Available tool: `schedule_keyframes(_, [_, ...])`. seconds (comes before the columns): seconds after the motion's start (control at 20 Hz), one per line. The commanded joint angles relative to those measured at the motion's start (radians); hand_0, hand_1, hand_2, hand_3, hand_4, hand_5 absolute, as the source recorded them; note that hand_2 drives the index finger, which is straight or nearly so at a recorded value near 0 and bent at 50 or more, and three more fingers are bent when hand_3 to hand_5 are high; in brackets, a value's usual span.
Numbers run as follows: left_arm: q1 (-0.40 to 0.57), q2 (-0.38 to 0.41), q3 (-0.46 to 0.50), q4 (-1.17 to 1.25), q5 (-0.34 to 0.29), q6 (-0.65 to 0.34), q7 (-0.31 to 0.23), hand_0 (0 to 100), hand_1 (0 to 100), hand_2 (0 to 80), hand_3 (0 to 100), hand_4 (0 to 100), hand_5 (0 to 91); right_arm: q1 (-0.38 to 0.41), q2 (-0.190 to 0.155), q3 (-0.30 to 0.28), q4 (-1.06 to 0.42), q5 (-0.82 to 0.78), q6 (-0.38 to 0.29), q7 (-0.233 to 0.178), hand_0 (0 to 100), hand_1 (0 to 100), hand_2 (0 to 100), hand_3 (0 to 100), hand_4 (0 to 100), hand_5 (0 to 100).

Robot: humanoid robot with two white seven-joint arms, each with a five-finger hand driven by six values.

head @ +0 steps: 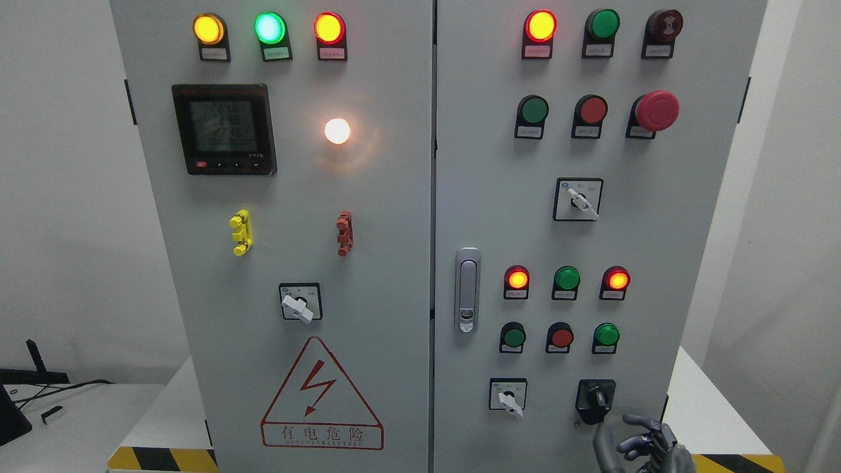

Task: Trip black knob to open circuit
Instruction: 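Raise the right hand up toward the black rotary knob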

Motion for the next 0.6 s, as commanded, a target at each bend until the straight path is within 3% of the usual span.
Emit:
schedule_keyframes(0.0, [0.0, -0.001, 0.0, 0.001, -0.031, 0.0, -0.001, 12, 39, 0.0, 0, 0, 0.0, -0.01, 0.0, 0.025, 0.023, 0.001, 0.006, 0.0, 31, 75, 42, 75, 78, 90])
schedule_keyframes(0.55, [0.0, -0.001, 0.0, -0.001, -0.031, 0.0, -0.001, 12, 39, 0.0, 0, 0, 0.0, -0.031, -0.002, 0.026, 0.05, -0.001, 0.011, 0.0, 34, 75, 42, 75, 78, 90])
